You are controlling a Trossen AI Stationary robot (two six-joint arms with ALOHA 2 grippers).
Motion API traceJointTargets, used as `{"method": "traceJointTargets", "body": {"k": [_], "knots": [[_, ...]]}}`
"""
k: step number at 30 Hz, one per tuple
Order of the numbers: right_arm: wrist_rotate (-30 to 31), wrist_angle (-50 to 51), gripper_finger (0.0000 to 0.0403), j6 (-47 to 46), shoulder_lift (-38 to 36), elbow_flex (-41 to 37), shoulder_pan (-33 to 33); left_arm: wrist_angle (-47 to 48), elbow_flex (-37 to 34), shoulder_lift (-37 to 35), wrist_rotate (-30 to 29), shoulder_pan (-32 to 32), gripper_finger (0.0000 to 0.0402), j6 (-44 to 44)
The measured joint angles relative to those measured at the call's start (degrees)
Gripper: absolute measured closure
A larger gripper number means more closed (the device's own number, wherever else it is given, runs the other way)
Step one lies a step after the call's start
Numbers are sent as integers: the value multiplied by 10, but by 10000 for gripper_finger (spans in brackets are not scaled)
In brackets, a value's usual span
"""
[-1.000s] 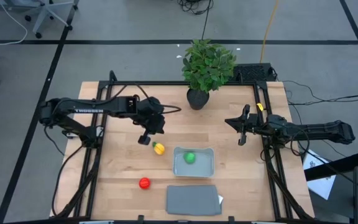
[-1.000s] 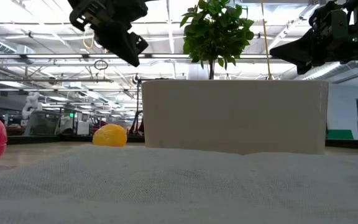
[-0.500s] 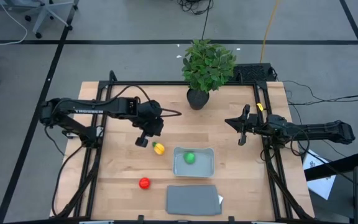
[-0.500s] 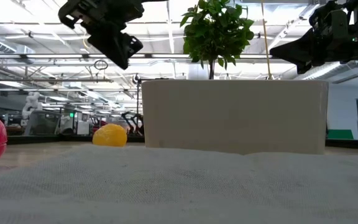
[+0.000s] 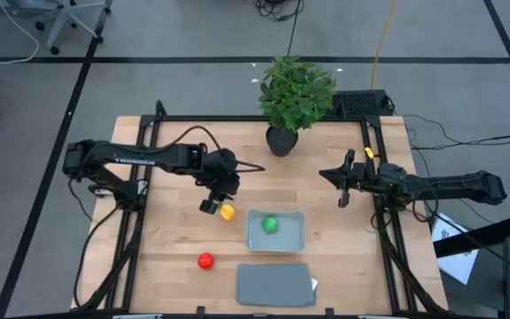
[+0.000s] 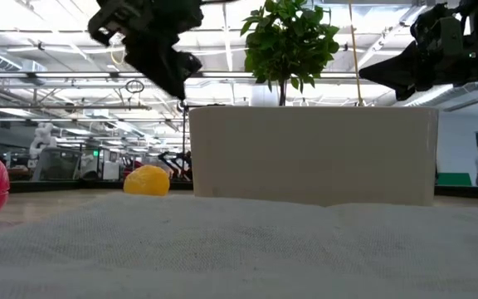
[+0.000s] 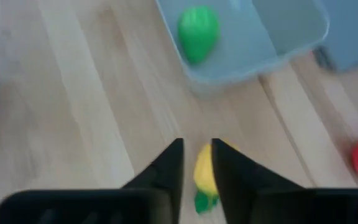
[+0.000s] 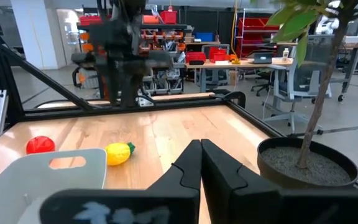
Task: Pick and placing Produce into tupperware
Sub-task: Put the pineapple into the bin
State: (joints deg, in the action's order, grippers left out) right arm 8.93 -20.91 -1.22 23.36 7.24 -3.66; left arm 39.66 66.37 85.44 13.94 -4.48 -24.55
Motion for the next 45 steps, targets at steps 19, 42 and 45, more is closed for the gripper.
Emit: {"method": "traceJointTargets", "body": {"k": [19, 42, 45], "knots": [[0, -65, 403, 4, 4, -32, 0, 35, -2, 66, -62, 54, 42, -34], [0, -63, 403, 4, 4, -32, 0, 34, -2, 160, -113, 100, 41, -34], [0, -63, 403, 4, 4, -32, 0, 33, -2, 166, -124, 100, 41, -34]]}}
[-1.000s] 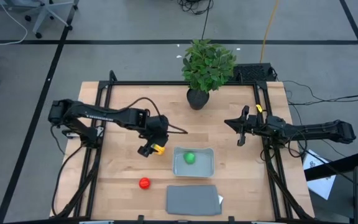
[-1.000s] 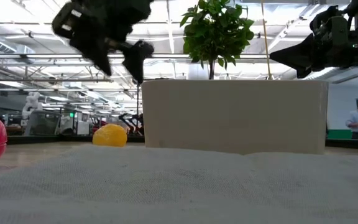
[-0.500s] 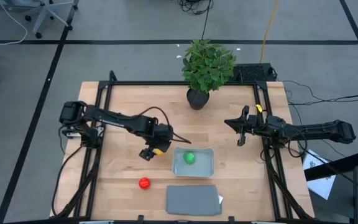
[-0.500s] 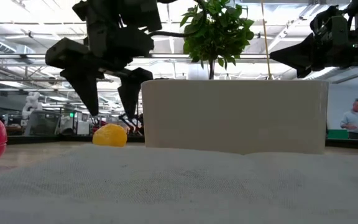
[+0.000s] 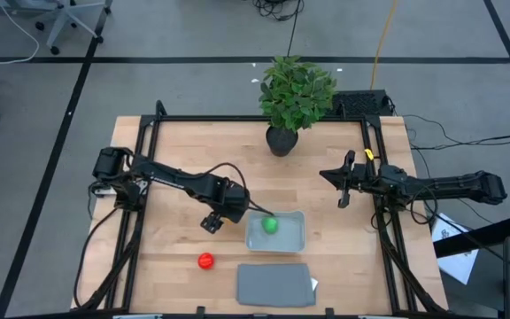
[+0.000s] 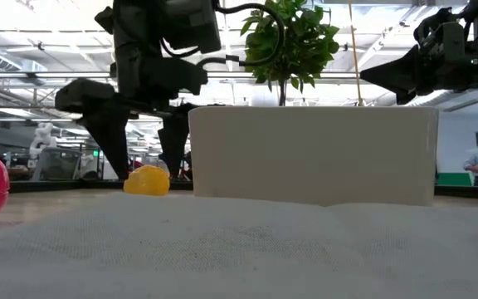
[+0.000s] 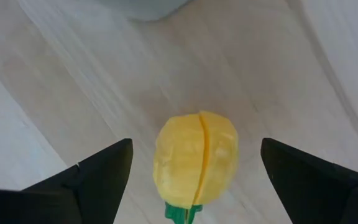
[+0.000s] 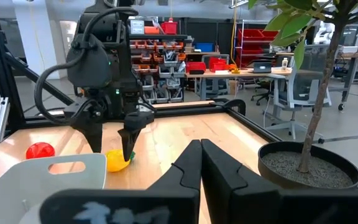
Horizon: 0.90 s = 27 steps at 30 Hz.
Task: Pick and placing Produce into tupperware
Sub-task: Put the pineapple into the bin
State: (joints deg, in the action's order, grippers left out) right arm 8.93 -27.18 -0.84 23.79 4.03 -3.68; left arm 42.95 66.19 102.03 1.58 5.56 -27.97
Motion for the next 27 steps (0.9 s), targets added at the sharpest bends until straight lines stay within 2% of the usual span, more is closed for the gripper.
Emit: {"method": "traceJointTargets", "body": {"k": [27], "knots": [[0, 0, 403, 0, 0, 0, 0, -12, -6, 0, 14, -7, 41, -4]]}}
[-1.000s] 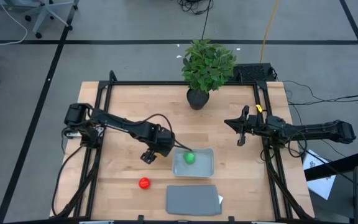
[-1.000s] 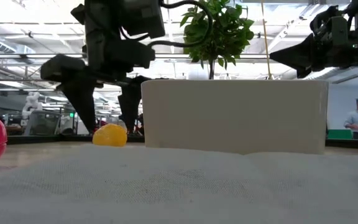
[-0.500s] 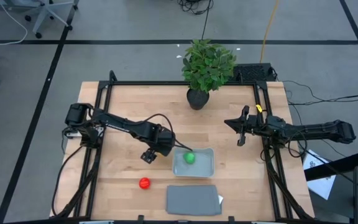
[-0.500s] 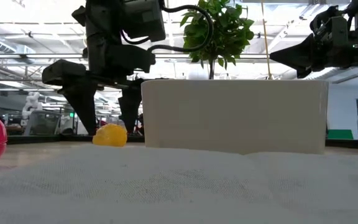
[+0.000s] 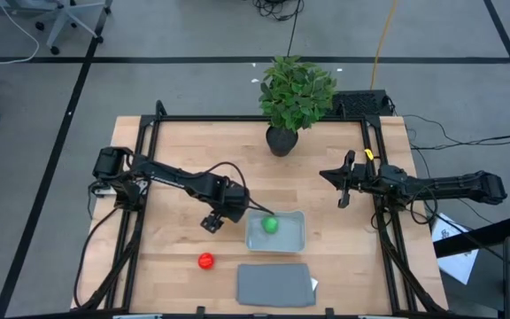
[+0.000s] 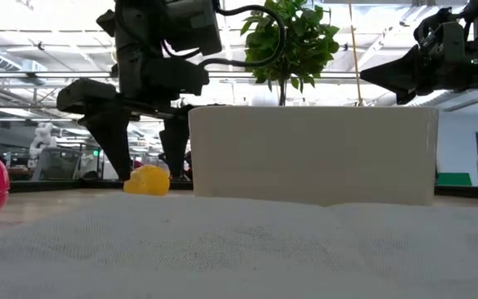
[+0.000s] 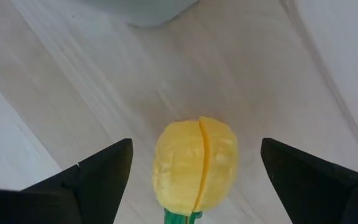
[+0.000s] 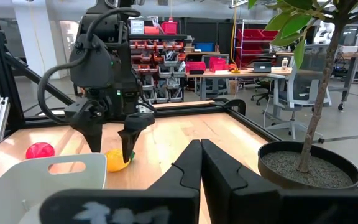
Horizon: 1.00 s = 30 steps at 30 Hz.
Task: Pick and placing Produce into tupperware
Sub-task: Put the pineapple into the bin
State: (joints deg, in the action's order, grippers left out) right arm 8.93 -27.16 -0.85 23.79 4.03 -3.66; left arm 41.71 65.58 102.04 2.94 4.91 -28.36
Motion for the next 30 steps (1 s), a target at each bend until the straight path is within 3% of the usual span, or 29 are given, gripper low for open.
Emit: {"method": "traceJointTargets", "body": {"k": [25, 30], "knots": [[0, 0, 403, -2, 0, 0, 0, -44, -36, 0, -17, -4, 42, 4], [0, 0, 403, -2, 0, 0, 0, -43, -36, 0, -11, -4, 77, 1]]}}
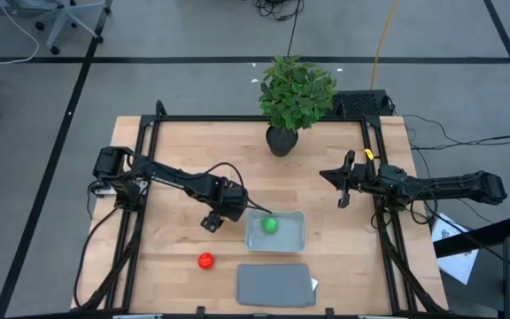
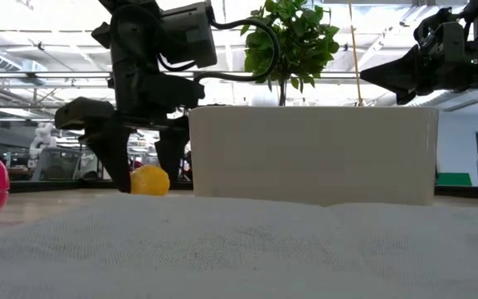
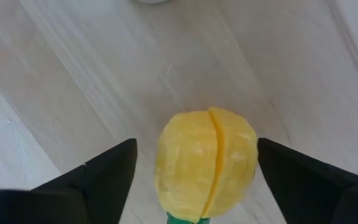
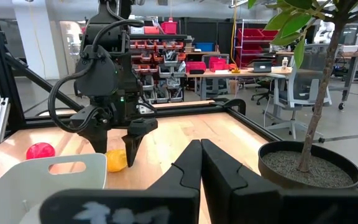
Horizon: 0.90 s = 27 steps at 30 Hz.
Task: Pick and placing Produce into tupperware
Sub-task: Put the pineapple into the bin
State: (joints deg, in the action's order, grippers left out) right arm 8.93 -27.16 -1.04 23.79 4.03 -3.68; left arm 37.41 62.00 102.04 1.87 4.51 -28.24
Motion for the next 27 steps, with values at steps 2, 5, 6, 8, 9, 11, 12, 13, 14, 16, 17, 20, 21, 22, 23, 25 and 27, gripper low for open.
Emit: {"method": "traceJointTargets", "body": {"k": [2, 5, 6, 8, 9, 11, 12, 13, 14, 16, 17, 20, 21, 22, 23, 25, 27], "knots": [[0, 0, 403, 0, 0, 0, 0, 0, 0, 0, 6, 0, 98, -1], [0, 0, 403, 0, 0, 0, 0, 0, 0, 0, 7, 0, 127, -1], [0, 0, 403, 0, 0, 0, 0, 0, 0, 0, 7, 0, 135, -1], [0, 0, 403, 0, 0, 0, 0, 0, 0, 0, 7, 0, 149, -1], [0, 0, 403, 0, 0, 0, 0, 0, 0, 0, 7, 0, 155, -1], [0, 0, 403, 0, 0, 0, 0, 0, 0, 0, 6, 0, 165, -1], [0, 0, 403, 0, 0, 0, 0, 0, 0, -1, 3, 0, 169, -1], [0, 0, 403, 0, 0, 0, 0, 1, 0, -1, -2, 0, 173, -1], [0, 0, 403, 0, 0, 0, 0, 1, 0, -1, -3, 0, 176, -1], [0, 0, 403, 0, 0, 0, 0, 4, 0, -1, -5, 0, 181, -1], [0, 0, 403, 0, 0, 0, 0, 6, 0, -1, -8, 0, 181, -1], [0, 0, 403, 0, 0, 0, 0, 26, 2, -1, -29, 0, 180, -1], [0, 0, 403, 0, 0, 0, 0, 37, 4, -1, -38, 0, 179, -1], [0, 0, 403, 1, 0, 0, 0, 47, 7, -1, -43, 0, 179, -1], [0, 0, 403, 1, 0, 0, 0, 57, 12, -1, -44, 0, 179, -1], [0, 0, 403, 1, 0, 0, 0, 71, 24, -1, -44, 0, 179, -2], [0, 0, 403, 1, 0, 0, 0, 84, 36, -1, -42, 0, 179, -5]]}}
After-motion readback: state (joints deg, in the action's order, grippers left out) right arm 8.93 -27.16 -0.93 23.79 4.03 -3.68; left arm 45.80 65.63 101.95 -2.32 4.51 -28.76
